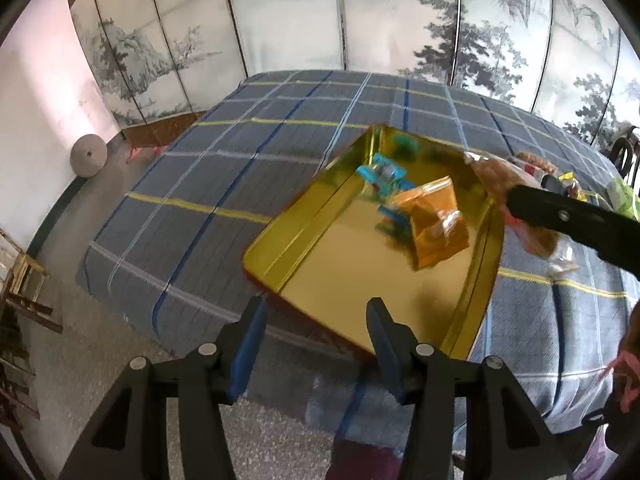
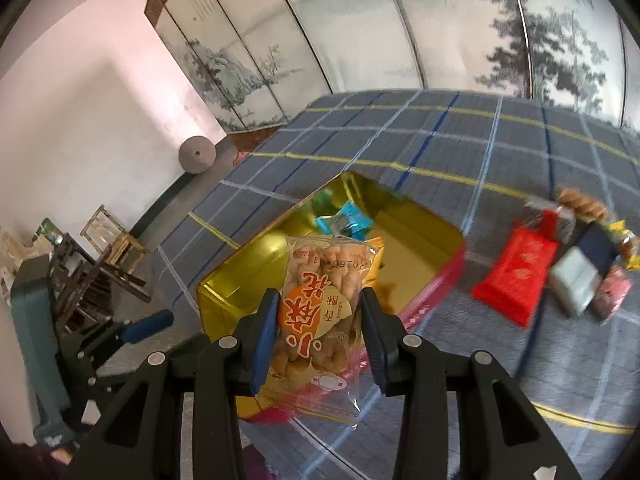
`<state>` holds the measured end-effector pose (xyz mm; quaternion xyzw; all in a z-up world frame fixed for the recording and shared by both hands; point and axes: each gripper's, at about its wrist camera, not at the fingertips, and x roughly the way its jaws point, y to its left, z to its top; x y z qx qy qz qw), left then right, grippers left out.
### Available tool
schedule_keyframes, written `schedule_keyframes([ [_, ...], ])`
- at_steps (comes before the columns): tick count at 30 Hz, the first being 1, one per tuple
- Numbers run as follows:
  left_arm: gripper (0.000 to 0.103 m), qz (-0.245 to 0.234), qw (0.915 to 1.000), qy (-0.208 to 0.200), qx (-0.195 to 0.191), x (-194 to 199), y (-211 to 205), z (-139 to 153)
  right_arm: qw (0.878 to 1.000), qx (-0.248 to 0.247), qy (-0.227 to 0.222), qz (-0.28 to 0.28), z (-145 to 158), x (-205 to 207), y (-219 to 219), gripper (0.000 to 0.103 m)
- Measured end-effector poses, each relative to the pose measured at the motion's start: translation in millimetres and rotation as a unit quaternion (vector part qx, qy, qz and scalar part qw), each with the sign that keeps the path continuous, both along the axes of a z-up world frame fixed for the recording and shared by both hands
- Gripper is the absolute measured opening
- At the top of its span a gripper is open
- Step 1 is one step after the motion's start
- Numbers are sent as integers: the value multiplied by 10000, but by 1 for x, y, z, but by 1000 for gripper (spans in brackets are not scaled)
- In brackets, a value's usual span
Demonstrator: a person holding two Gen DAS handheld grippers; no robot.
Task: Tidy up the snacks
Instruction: 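Carry the peanut bag over the gold tray and open the right tool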
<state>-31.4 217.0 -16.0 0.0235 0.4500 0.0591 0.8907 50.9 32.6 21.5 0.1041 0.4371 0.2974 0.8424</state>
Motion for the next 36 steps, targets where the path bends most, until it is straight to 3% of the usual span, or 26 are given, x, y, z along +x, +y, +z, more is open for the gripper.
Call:
schedule_keyframes([
  [3,64,85,9998,157,58,-3,6,-4,9999,56,149,37,-4,6,12,37],
  [8,73,202,9998,-9,12,-14,12,4,9994,19,297,156,-9,15,35,37],
  [13,73,336,9991,-195,-179,-23,19,17,9989,-10,415,209,-16,26,55,37],
  [17,73,196,9991,-366,-41,-31,17,23,9985,-121,486,203,-25,33,67,37],
  [24,73,187,9979,-303,-548,-30,25,19,9986,-294,398,184,-33,43,79,38],
  [26,73,120,9976,-219,-643,-29,24,18,9992,-85,361,151,-30,42,72,40],
  [32,73,-44,9993,-170,-332,-29,6,16,9982,535,172,-228,-15,31,14,43],
  [36,73,-296,9992,-238,-111,-30,-13,18,9983,215,-81,-539,-16,12,-38,43],
])
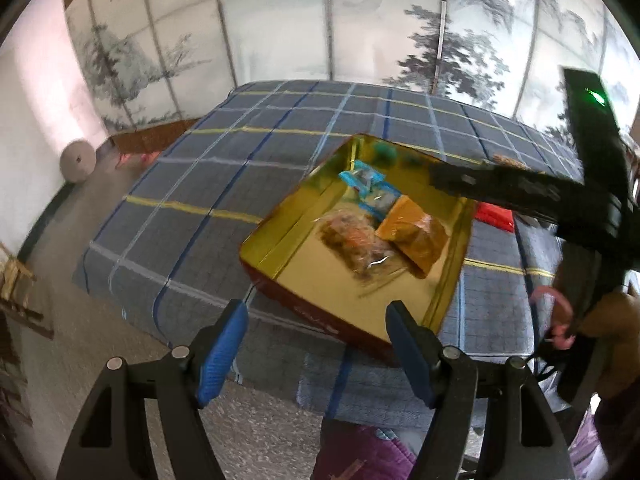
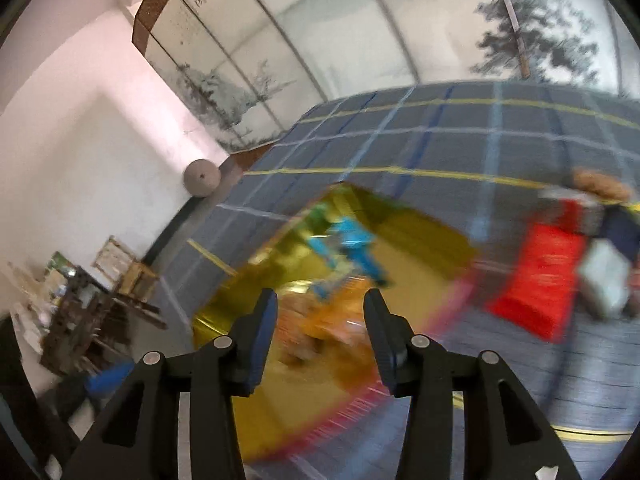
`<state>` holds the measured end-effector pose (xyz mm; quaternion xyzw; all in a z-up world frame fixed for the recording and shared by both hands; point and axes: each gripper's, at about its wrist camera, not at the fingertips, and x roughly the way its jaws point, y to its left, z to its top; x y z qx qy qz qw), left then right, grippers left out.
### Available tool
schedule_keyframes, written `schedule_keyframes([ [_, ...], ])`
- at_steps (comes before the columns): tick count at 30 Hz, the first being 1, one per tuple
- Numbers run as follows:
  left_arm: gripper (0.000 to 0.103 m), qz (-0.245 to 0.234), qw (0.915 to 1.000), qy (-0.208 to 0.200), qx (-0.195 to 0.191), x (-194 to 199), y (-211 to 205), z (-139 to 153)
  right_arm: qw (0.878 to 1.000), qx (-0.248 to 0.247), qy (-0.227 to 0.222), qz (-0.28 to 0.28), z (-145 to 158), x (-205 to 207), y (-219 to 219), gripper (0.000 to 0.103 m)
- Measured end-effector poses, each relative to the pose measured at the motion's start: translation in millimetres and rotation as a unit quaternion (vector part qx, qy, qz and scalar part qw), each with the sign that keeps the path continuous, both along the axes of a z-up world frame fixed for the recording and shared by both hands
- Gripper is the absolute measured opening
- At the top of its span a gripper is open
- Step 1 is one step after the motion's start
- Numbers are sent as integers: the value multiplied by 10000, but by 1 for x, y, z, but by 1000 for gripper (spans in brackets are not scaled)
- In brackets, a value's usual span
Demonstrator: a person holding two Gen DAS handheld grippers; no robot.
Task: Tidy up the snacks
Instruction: 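Carry the peanut bag over the gold tray and open the right tool, then grasp the red packet with the right tool and lift it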
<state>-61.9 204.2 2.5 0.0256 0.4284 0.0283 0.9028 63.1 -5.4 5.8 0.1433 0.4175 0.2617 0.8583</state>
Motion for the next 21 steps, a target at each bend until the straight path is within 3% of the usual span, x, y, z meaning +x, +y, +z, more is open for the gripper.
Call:
schedule_keyframes([
  [4,73,-214,9997,67,37,4,-18,-3,9957,81,583,-712,-25,9,-53,43],
  [7,73,-317,9993,209,-69,11,-28,-7,9914,236,798,-1014,-34,24,-69,43],
  [15,73,-371,9987,344,-67,13,-28,-14,9797,-479,1203,-1531,-46,75,-49,43],
  [21,73,-265,9985,442,-165,18,-16,-21,9726,-1076,1153,-1707,-46,95,-38,42],
])
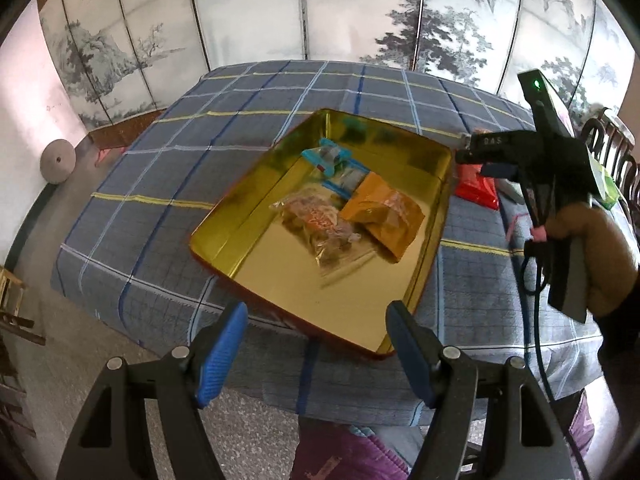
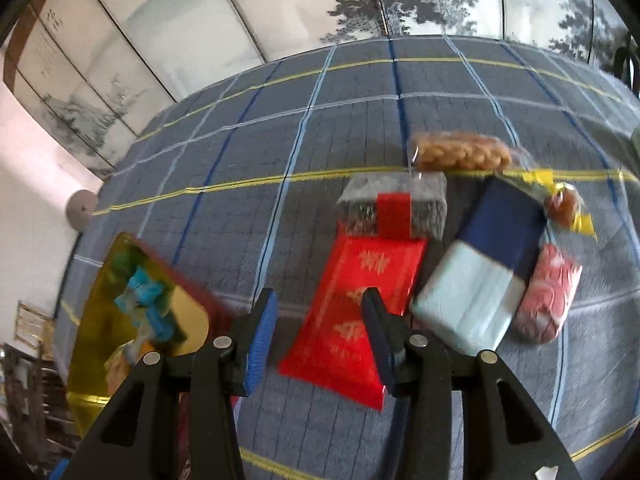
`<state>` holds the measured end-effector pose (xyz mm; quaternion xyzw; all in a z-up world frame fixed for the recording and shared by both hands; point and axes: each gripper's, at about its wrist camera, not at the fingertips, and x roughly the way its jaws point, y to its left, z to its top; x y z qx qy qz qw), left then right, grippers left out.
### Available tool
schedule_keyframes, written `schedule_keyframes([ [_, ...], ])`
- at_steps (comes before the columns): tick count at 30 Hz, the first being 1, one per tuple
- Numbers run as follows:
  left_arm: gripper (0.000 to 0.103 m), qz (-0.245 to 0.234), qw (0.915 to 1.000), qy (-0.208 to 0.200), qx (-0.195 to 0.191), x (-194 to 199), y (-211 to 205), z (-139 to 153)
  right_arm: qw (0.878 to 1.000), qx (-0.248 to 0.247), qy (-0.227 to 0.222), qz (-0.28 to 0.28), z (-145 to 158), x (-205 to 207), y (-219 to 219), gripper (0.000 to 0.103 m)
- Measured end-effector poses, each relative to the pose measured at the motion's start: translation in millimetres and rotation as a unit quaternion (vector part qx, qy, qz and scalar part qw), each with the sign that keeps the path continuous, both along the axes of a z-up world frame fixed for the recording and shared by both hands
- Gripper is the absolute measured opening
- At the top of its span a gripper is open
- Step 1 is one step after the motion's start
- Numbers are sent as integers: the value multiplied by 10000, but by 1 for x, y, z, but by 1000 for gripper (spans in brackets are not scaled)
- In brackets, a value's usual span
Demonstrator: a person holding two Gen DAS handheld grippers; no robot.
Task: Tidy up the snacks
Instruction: 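Grasp the red packet with the right tool and lift it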
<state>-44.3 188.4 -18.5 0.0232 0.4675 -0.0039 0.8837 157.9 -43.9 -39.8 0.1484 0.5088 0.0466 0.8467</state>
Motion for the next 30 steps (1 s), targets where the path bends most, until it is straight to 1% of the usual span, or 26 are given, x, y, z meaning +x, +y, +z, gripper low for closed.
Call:
schedule_keyframes([
  [4,73,15,10000,48,-18,1,3,-2,9992,-365,-10,134,0,-4,-3,42],
  [6,73,21,10000,46,-23,1,4,-2,9994,-285,-27,183,1,-12,-10,42],
  [7,73,20,10000,37,-25,1,5,-2,9994,-299,39,187,-1,-16,-13,42],
  [8,73,25,10000,32,-23,1,5,-2,9995,-176,200,196,-8,-18,-18,42],
  [9,73,32,10000,51,-24,2,5,-3,9998,25,145,98,-11,-22,-23,42],
  [13,73,10,9999,119,-83,4,3,-7,9988,396,204,-199,-14,-15,-30,45],
  [14,73,-20,9999,144,-82,4,1,-8,9985,414,227,-280,-14,-11,-29,47],
  [16,73,-85,9998,158,-32,3,-2,-9,9990,109,257,-336,-13,-2,-21,48],
  [17,73,-106,9998,147,20,2,-3,-9,9992,-91,259,-307,-13,2,-14,50],
  [19,73,-121,9998,118,83,1,-5,-8,9986,-453,206,-185,-14,5,-1,55],
  [20,73,-112,9998,113,90,1,-4,-8,9971,-753,95,-34,-15,4,7,57],
  [22,73,-74,9998,151,66,3,-3,-9,9935,-1116,-106,210,-17,-2,13,53],
  [23,73,-60,9998,173,43,3,-2,-9,9923,-1180,-179,343,-17,-4,12,50],
  [24,73,-46,9998,185,25,3,-2,-9,9916,-1184,-202,472,-17,-5,10,46],
  [27,73,-30,9998,176,52,3,-2,-7,9906,-983,-93,949,-12,-9,1,41],
  [29,73,-47,9998,155,88,1,-4,-4,9877,-1012,-177,1179,-6,-26,-7,40],
  [30,73,-49,9999,115,94,-1,-5,-2,9885,-865,-216,1223,-3,-40,-15,40],
])
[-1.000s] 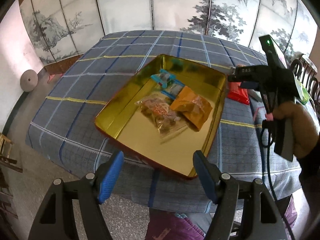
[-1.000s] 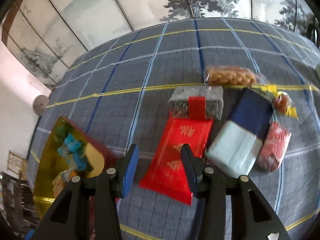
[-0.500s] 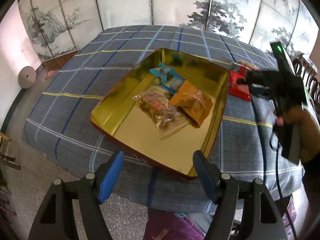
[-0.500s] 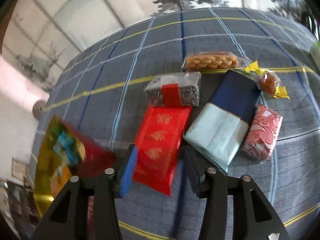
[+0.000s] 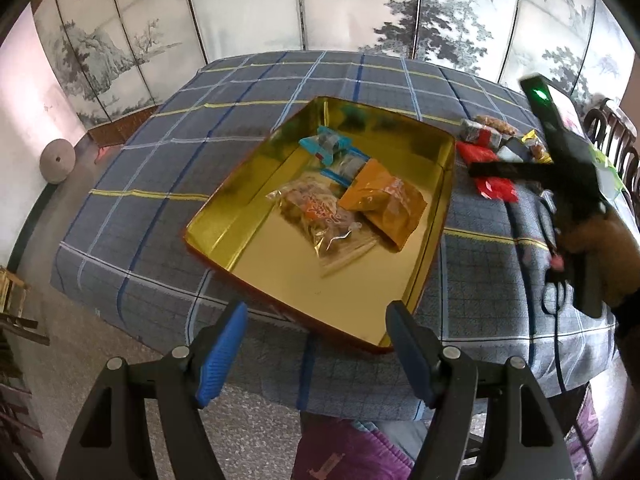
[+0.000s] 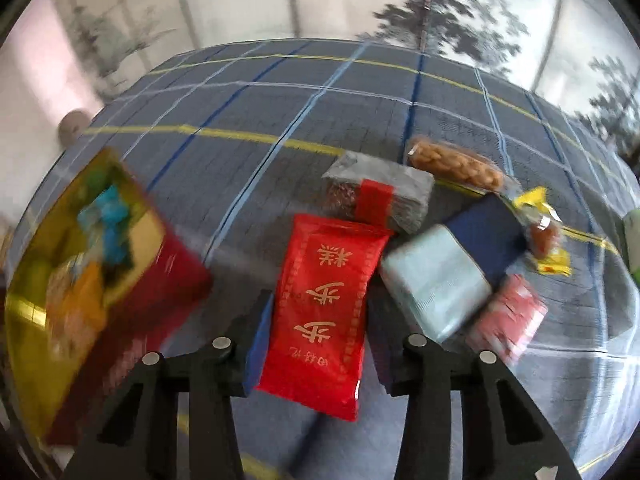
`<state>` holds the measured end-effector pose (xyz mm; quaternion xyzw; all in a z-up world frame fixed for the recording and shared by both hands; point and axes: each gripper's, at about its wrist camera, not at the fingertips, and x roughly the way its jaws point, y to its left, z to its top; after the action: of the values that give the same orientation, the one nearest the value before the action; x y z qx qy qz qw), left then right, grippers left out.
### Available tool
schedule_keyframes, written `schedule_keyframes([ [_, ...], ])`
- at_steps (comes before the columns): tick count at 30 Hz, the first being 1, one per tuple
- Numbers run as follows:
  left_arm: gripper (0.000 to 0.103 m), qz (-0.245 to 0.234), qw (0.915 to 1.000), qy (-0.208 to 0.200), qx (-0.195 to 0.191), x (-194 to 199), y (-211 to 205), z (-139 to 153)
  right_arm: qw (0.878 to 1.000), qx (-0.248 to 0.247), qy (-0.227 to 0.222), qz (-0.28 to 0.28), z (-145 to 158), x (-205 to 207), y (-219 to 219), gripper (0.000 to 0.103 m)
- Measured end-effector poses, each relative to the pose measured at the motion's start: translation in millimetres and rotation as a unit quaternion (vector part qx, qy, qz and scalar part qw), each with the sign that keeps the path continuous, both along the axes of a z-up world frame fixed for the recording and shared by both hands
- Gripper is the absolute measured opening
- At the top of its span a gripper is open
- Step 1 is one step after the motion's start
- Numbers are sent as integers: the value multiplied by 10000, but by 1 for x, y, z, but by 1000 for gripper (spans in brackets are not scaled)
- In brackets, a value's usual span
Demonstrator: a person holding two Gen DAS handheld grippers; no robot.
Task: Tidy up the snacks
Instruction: 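Grasp the red packet with the right tool and lift it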
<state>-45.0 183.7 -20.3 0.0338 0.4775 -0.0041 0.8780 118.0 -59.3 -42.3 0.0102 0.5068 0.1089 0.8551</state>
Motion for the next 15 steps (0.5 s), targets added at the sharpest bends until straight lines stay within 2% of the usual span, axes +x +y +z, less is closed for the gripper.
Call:
schedule_keyframes([
  [7,73,-215,9995,-84,221,-4,-19,6,9966,799,-214,-23,22,-78,-58,40],
  [10,73,-422,9984,-109,358,-4,-36,7,9971,663,-298,-238,25,-97,-89,40],
  [15,73,-934,9942,-207,490,-2,-70,12,9938,267,-466,-976,20,-114,-162,40],
])
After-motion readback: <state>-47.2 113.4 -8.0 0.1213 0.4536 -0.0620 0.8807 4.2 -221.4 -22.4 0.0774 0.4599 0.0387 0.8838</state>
